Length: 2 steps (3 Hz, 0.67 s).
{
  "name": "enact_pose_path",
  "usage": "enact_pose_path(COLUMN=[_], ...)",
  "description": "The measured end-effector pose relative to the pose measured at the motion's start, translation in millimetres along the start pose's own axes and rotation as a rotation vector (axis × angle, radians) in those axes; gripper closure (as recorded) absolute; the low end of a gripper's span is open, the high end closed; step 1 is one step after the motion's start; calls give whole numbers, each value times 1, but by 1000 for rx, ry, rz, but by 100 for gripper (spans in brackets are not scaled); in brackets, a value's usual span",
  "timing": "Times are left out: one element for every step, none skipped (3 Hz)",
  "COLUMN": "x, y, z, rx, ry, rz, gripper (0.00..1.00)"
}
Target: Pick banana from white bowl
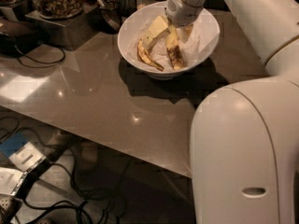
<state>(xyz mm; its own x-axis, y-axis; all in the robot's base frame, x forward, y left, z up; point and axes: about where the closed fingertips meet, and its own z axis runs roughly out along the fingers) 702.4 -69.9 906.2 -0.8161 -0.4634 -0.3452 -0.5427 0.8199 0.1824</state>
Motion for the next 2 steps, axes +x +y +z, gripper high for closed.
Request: enact_pose_path(x=[1, 2], y=[-1, -4], z=[3, 5], rx=[9, 16], ry=[5, 9], rz=[7, 16], gripper=[19, 21])
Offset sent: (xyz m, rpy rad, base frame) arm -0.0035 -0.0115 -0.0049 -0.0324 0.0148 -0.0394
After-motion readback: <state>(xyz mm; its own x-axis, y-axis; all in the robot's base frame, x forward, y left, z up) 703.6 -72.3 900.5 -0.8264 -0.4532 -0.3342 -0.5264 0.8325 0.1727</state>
